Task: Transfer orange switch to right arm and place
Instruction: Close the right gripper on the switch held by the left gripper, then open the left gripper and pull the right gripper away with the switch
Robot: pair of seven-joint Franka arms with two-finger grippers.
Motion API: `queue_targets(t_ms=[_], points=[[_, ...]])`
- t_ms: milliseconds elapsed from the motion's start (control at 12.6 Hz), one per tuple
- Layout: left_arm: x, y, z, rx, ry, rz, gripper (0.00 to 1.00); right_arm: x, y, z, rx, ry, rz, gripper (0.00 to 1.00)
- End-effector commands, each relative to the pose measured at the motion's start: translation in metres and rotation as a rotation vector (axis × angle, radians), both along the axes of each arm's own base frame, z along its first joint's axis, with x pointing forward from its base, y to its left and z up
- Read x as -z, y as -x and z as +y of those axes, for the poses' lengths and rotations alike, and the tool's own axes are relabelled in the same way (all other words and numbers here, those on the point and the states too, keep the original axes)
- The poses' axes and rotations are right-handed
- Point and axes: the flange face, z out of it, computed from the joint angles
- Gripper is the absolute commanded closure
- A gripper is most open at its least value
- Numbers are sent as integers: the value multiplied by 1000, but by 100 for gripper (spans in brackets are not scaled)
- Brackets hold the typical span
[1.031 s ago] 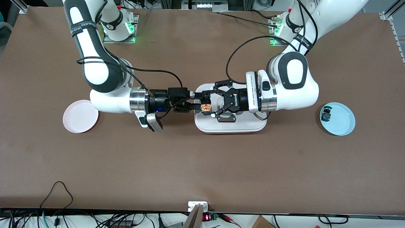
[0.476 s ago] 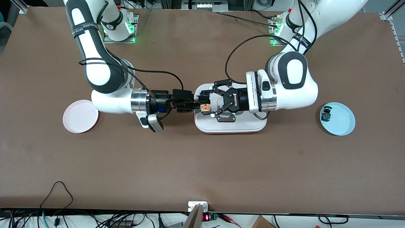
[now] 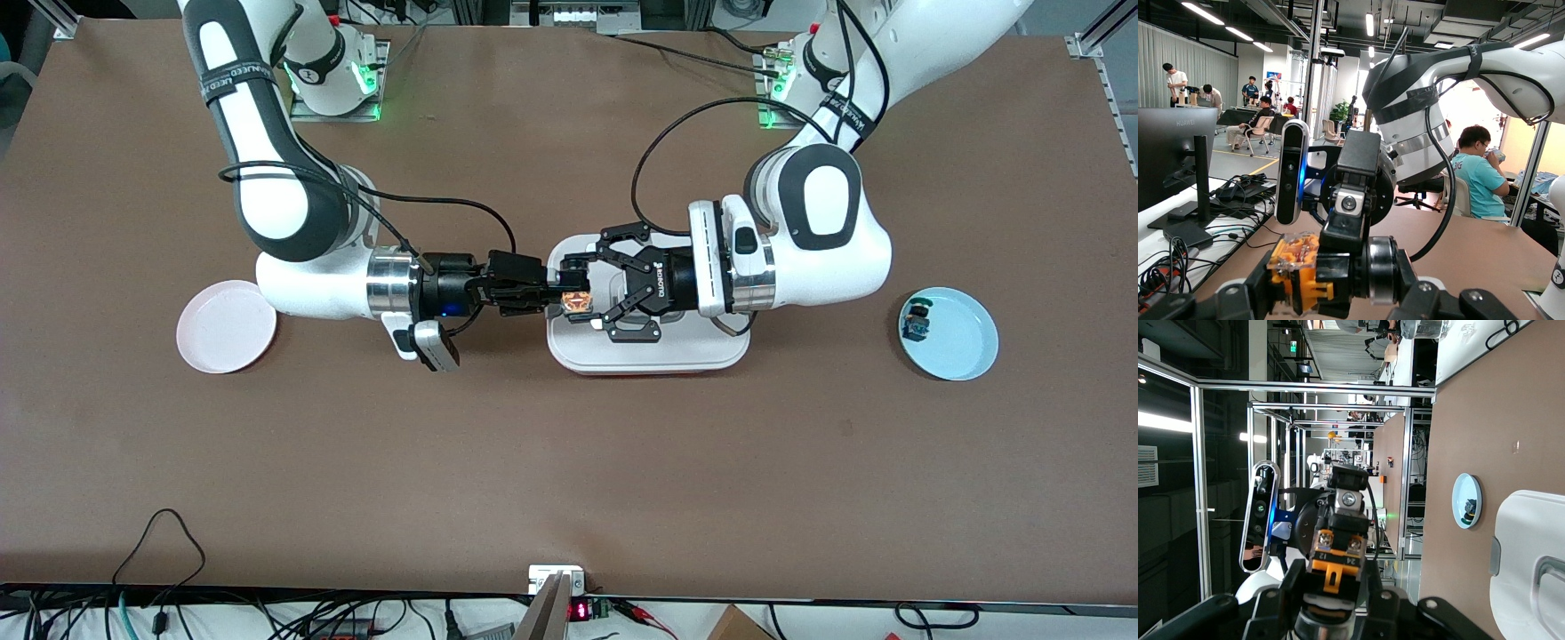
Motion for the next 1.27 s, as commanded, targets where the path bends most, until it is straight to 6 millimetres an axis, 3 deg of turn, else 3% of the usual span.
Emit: queue_targets(t_ms=[0,79,317,396,476,555,634,872,952,1189], points=[[-7,4,-1,-15,22,-17,78,-1,-4,4,9,-8,-2,84],[-7,4,-1,-15,22,-17,78,-2,-4,4,9,-8,-3,97],[-8,4,-1,-16,23,-17,78,-3,-4,3,11,-7,-4,100],[-8,3,-1,-16,23,-19,70,-4,-5,1,14,-7,-6,100],[-8,3,-1,-16,23,-19,42,-4,-6,0,15,-7,-6,100],[-8,4,-1,-10,23,-20,0,-5,-7,-2,18,-8,-5,100],[-8,3,0,-13,24,-19,0,-8,-9,-5,20,-7,7,100],[-31,1,15,-23,9,-56,0,-31,-31,-47,-27,0,2,100],[-29,2,22,-16,6,-40,0,-39,-37,-66,-59,19,-10,100],[-27,1,33,27,-18,10,0,-35,-42,-117,-160,90,-17,100]])
